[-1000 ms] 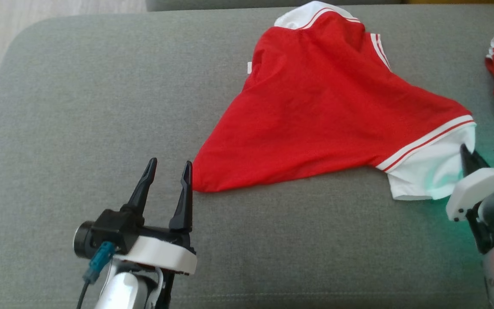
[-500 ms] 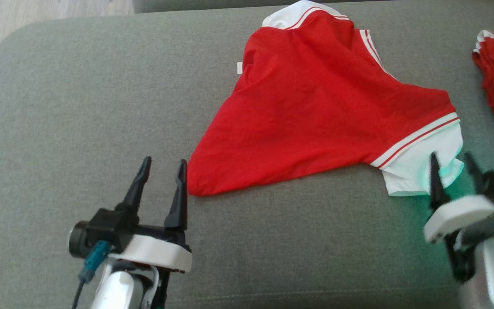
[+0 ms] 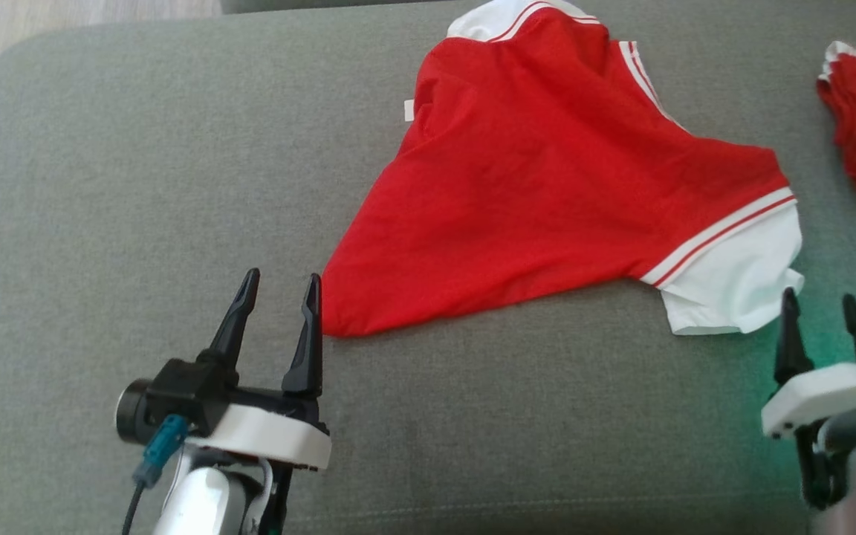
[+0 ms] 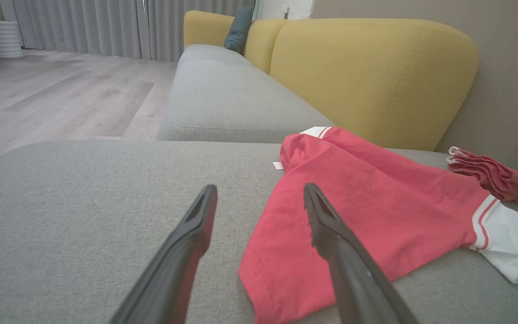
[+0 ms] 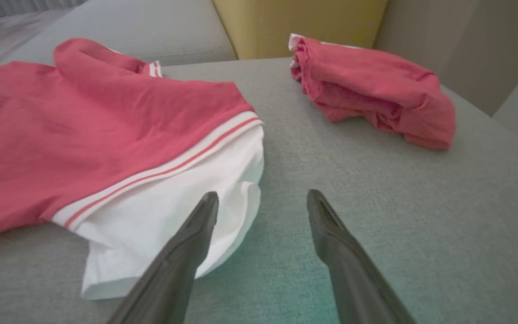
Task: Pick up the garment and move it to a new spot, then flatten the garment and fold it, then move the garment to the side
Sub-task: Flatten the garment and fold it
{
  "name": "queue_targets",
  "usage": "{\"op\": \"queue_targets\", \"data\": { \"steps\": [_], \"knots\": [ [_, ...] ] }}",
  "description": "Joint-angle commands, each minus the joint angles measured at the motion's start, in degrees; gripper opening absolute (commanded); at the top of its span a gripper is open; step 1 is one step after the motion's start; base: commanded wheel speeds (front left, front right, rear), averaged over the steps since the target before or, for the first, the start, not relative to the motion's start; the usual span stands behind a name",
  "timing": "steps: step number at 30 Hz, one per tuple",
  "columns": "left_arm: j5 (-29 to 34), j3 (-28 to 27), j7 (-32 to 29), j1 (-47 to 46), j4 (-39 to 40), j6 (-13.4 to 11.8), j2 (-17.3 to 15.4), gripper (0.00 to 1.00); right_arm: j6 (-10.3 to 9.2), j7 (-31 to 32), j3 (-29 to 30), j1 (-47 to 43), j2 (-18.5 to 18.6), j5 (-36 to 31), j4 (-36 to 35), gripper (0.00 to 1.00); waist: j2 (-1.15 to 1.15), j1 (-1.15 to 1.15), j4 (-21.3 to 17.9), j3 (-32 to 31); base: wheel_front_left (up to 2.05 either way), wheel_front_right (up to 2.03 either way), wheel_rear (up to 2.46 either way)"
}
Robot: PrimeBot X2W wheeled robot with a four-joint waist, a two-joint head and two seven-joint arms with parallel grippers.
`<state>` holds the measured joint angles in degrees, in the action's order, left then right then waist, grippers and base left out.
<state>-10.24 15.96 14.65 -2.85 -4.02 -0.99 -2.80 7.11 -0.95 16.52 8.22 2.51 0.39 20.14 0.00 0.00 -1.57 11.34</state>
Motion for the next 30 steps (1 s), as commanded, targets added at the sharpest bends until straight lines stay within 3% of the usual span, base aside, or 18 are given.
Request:
{"op": "queue_targets", "data": {
  "steps": [1,3,6,19,20,22,24,25,30],
  "knots": [
    [0.41,-1.62,0.35,-2.43,1.6,0.0,-0.08,1.0,0.37,-0.18,-1.38,3.27,0.39,1.2,-0.26,1.0,0.0,0.0,0.51,0.25,0.0,0.0,0.0],
    [0.46,-1.72,0.35,-2.55,1.54,-0.08,-0.08,1.0,0.37,0.12,-1.74,4.75,0.39,2.6,1.88,1.0,0.0,0.0,0.83,0.45,0.0,0.0,0.0],
    [0.54,-1.8,0.35,-2.62,1.51,-0.03,-0.08,1.0,0.37,0.76,-0.33,6.39,0.38,-0.68,3.87,1.0,0.0,0.0,1.43,0.71,0.0,0.0,0.0],
    [0.04,-1.68,0.35,-2.78,2.19,-0.73,-0.08,1.0,0.37,1.81,2.43,8.89,0.37,-4.3,6.84,0.97,0.0,0.0,2.04,1.81,0.0,0.0,0.0],
    [-0.02,-1.62,0.35,-2.86,2.2,-0.78,-0.08,1.0,0.37,1.85,2.39,9.14,0.37,-4.29,7.1,0.84,0.0,0.0,2.0,1.93,0.0,0.0,0.0],
    [-0.14,-1.46,0.35,-2.99,2.19,-0.85,-0.08,1.0,0.37,2.3,2.53,9.57,0.37,-4.31,7.81,0.44,0.0,0.0,1.98,2.13,0.0,0.0,0.0],
    [-0.21,-1.33,0.35,-3.11,2.19,-0.95,-0.08,1.0,0.37,2.42,2.83,9.88,0.37,-4.48,8.3,0.23,0.0,0.0,1.96,2.31,0.0,0.0,0.0],
    [-0.23,-1.32,0.35,-3.14,2.2,-1.0,-0.08,1.0,0.37,2.35,2.86,10.02,0.37,-4.38,8.52,0.0,0.0,0.0,1.92,2.35,0.0,0.0,0.0],
    [-0.22,-1.78,0.35,-2.98,2.16,-1.07,-0.08,1.0,0.37,1.01,3.48,9.73,0.37,-3.95,7.85,0.0,0.0,0.0,1.01,2.24,0.0,0.0,0.0]
  ]
}}
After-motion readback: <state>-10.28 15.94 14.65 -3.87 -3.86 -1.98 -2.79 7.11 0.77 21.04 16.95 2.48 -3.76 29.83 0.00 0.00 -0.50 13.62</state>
